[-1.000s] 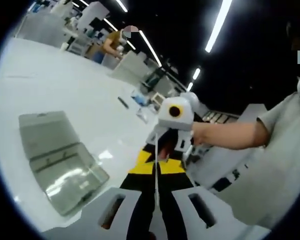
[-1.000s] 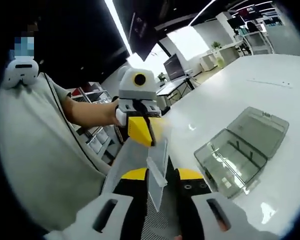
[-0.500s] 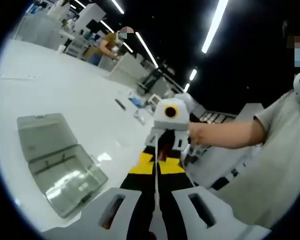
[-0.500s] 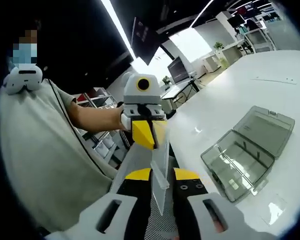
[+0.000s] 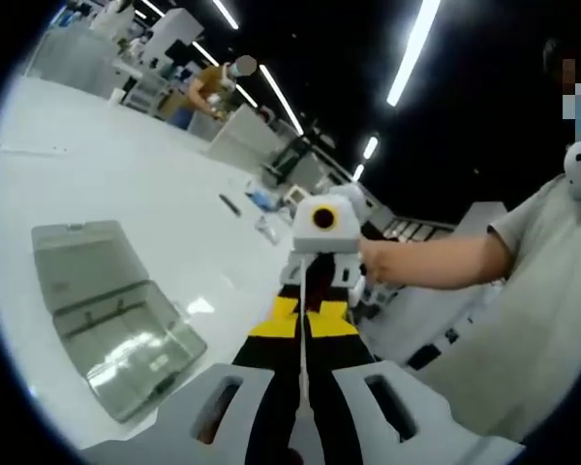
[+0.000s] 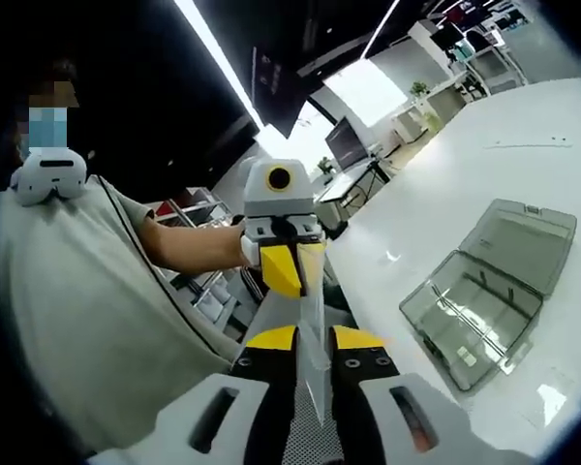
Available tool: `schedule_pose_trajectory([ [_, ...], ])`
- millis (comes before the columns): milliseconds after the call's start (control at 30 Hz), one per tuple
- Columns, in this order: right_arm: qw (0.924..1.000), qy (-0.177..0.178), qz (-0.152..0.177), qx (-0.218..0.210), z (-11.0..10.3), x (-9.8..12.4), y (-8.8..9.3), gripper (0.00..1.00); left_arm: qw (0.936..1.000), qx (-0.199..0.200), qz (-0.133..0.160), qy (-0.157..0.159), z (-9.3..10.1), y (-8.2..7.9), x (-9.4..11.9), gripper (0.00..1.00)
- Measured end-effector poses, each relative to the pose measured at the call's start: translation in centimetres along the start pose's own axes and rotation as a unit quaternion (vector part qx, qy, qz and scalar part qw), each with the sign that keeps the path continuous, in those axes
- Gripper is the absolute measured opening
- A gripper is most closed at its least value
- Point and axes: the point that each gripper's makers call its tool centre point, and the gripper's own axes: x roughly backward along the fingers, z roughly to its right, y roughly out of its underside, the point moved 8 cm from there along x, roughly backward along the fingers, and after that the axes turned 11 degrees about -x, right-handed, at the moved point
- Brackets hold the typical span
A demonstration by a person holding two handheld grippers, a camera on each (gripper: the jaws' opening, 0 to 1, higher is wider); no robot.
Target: Insert the divider into the dual guide fixture by aligning both edges with the guide slots and pushing it downward to the bottom, including one-sided entry, uneven engagement, binding, and posture correction.
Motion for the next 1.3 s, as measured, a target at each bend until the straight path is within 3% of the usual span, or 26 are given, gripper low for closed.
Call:
schedule_pose_trajectory([
  [767, 0.9995, -0.01, -0.005, -0.03, -0.55, -0.1, 0.2, 0.0, 0.9998, 0.008, 0.018, 0.007, -0.17, 0.3, 0.2, 0.0],
  [1067, 0.9977, -0.018, 0.028, -0.058, -0.56, 0.11, -0.05, 0.0, 0.9988, 0.027, 0.041, 0.006, -0.36, 0.16, 0.43, 0.0],
  [1300, 0.9977, -0.023, 0.029, -0.057, -0.79, 0.13, -0.05, 0.02, 0.9983, 0.031, 0.049, 0.012, 0.02, 0.14, 0.39, 0.0],
])
